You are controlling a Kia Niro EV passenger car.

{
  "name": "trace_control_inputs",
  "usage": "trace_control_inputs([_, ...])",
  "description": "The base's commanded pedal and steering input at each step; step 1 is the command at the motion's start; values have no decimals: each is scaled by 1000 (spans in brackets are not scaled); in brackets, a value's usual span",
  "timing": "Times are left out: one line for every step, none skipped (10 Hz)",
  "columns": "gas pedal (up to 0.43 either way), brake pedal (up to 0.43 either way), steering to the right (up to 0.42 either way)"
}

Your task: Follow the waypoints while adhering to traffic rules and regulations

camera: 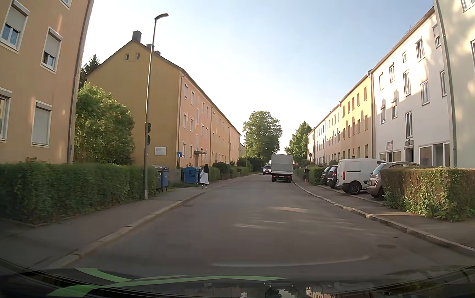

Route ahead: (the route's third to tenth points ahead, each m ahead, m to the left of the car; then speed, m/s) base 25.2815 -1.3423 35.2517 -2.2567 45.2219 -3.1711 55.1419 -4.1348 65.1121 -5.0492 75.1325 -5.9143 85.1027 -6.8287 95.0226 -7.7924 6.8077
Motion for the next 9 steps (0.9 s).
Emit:
trace_control_inputs([0, 171, 53])
trace_control_inputs([0, 177, 47])
trace_control_inputs([0, 177, 42])
trace_control_inputs([0, 177, 40])
trace_control_inputs([0, 177, 41])
trace_control_inputs([0, 177, 41])
trace_control_inputs([0, 189, 42])
trace_control_inputs([0, 195, 44])
trace_control_inputs([0, 213, 49])
